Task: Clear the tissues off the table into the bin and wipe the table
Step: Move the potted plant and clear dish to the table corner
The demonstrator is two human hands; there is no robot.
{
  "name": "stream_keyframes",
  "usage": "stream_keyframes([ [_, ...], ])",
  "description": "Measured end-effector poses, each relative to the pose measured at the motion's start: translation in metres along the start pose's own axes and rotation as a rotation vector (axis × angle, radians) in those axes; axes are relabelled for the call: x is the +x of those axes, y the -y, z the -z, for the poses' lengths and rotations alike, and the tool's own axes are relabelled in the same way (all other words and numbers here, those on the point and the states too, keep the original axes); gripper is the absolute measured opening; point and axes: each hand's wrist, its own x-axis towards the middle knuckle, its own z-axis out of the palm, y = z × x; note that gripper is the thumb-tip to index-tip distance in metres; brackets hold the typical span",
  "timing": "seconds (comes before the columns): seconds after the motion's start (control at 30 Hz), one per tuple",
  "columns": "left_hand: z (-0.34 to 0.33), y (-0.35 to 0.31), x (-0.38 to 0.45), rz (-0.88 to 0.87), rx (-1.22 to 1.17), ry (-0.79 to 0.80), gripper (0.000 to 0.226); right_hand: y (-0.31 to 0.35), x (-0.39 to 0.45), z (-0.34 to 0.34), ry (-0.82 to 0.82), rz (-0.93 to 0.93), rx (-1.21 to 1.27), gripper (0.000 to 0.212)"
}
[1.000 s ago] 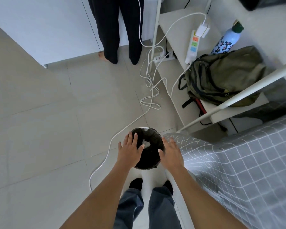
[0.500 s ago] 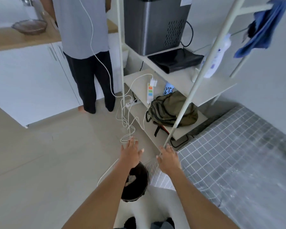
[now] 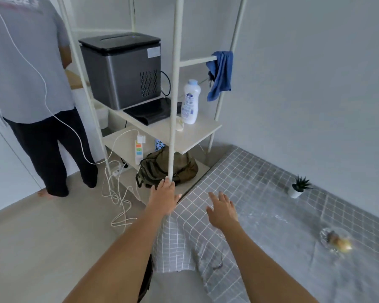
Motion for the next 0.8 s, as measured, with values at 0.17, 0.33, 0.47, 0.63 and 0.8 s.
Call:
stream_keyframes([
  [0.17,0.003,-0.084,0.0,-0.109,0.054,0.114,0.061,-0.076,-0.03,0.018,-0.016,-0.101,0.018,0.057],
  [0.33,-0.008,-0.172,-0.006,-0.166,0.07,0.16,0.063,-0.154,-0.067,0.03,-0.017,-0.209,-0.001,0.057],
  [0.47,-0.021,-0.232,-0.012,-0.23,0.098,0.159,0.062,-0.212,-0.098,0.036,-0.019,-0.3,0.01,0.058],
  [0.63,-0.032,-0.291,-0.014,-0.315,0.143,0.168,0.062,-0.268,-0.13,0.04,-0.031,-0.408,0.032,0.059],
  [0.8,-0.037,-0.336,-0.007,-0.382,0.18,0.199,0.063,-0.307,-0.147,0.043,-0.057,-0.494,0.092,0.06],
])
